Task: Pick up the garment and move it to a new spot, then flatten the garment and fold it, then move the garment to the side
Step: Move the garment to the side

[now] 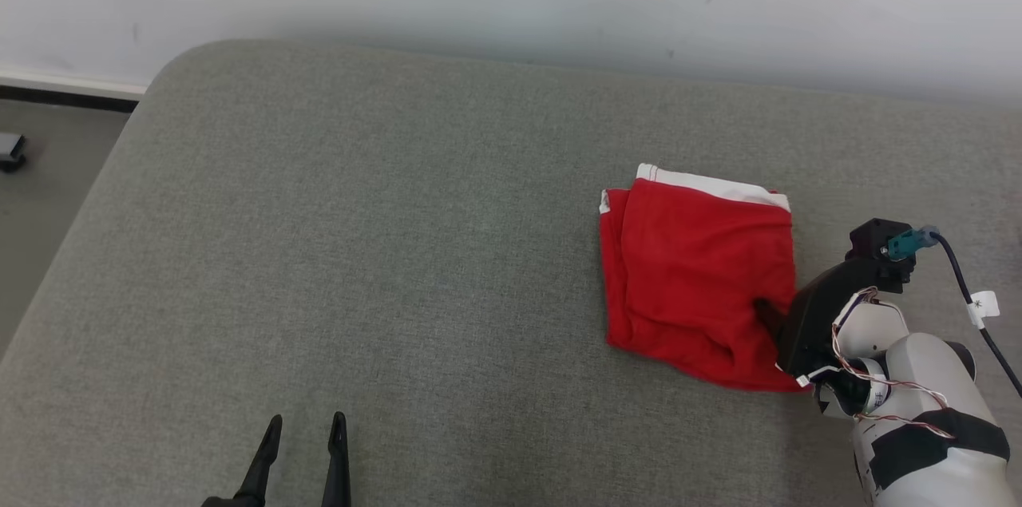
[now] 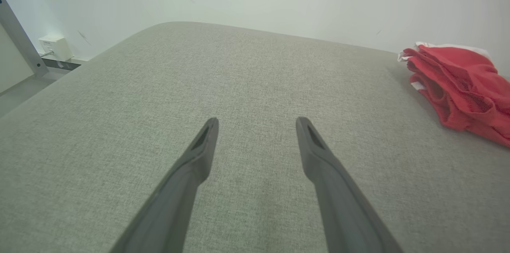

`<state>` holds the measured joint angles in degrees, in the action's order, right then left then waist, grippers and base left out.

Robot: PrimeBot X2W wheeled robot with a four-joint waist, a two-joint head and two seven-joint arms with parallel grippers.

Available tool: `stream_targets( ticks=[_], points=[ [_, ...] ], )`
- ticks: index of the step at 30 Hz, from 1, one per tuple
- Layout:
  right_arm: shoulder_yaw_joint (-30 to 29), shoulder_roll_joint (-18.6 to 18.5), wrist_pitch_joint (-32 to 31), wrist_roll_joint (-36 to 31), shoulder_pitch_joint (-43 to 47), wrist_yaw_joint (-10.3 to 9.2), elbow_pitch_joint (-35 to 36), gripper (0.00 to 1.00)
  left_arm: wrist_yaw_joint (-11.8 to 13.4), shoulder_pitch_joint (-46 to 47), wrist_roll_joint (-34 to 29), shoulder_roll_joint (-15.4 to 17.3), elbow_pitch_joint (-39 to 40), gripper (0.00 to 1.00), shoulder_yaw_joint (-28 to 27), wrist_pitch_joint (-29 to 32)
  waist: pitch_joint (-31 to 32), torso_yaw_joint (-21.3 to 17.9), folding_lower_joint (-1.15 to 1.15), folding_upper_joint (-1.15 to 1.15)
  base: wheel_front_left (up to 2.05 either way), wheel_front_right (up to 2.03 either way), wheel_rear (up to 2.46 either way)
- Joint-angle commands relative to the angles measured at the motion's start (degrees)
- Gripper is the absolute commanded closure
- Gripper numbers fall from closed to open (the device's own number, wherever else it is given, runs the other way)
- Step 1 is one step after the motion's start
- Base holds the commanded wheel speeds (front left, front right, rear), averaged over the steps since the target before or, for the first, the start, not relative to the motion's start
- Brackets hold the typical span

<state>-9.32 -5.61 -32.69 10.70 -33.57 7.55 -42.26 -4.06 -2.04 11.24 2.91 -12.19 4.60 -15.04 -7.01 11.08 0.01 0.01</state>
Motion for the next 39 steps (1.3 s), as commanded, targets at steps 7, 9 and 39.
stream_targets(
  ticks=[7, 9, 39],
  points=[
    [1.51, 1.09, -1.68, -1.74, -0.19, -0.15, -3.63, 0.00, 0.47, 1.76, 1.47, -0.05, 0.24, 0.00, 1.49, -0.15, -4.10, 2.20, -0.01, -0.01, 0.00, 0.00, 0.00],
    [3.40, 0.52, -1.32, -2.68, -0.27, -0.13, -3.35, 0.93, 0.62, 2.53, 2.10, -0.03, 1.16, 0.00, 1.73, -0.15, -4.46, 1.72, -0.01, -0.01, 0.00, 0.00, 0.00],
    [34.21, -29.57, -10.37, 6.29, -16.98, -0.17, 21.73, 1.00, -1.75, 9.47, -3.00, 0.36, 9.34, 0.00, -4.41, -0.15, -16.09, -24.75, -0.01, -0.01, 0.00, 0.00, 0.00]
  ],
)
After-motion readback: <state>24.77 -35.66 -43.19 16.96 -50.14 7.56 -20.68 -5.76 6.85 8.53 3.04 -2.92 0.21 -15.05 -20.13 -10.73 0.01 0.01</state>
